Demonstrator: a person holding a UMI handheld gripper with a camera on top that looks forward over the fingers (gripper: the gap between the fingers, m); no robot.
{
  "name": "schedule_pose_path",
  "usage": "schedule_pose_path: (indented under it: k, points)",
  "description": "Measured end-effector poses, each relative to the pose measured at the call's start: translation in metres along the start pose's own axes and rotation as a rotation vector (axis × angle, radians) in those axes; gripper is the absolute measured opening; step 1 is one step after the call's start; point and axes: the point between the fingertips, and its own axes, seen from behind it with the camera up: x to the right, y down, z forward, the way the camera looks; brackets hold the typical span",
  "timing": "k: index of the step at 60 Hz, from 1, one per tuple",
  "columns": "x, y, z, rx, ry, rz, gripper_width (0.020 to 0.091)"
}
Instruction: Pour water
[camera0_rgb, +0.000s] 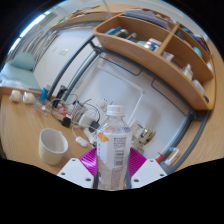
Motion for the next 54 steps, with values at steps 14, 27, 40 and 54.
schedule_pose_path:
  k: [14, 27, 40, 54]
  points:
    - [-0.013, 0.014, 0.005, 0.092, -0.068, 0.475, 0.0376]
    - [-0.028, 0.038, 0.02, 0.079, -0.075, 0.58, 0.0386]
    - [-0.026, 0.04, 0.018, 0.116, -0.048, 0.581, 0.0387]
    - [-0.024, 0.042, 0.013, 0.1, -0.02, 0.542, 0.0566]
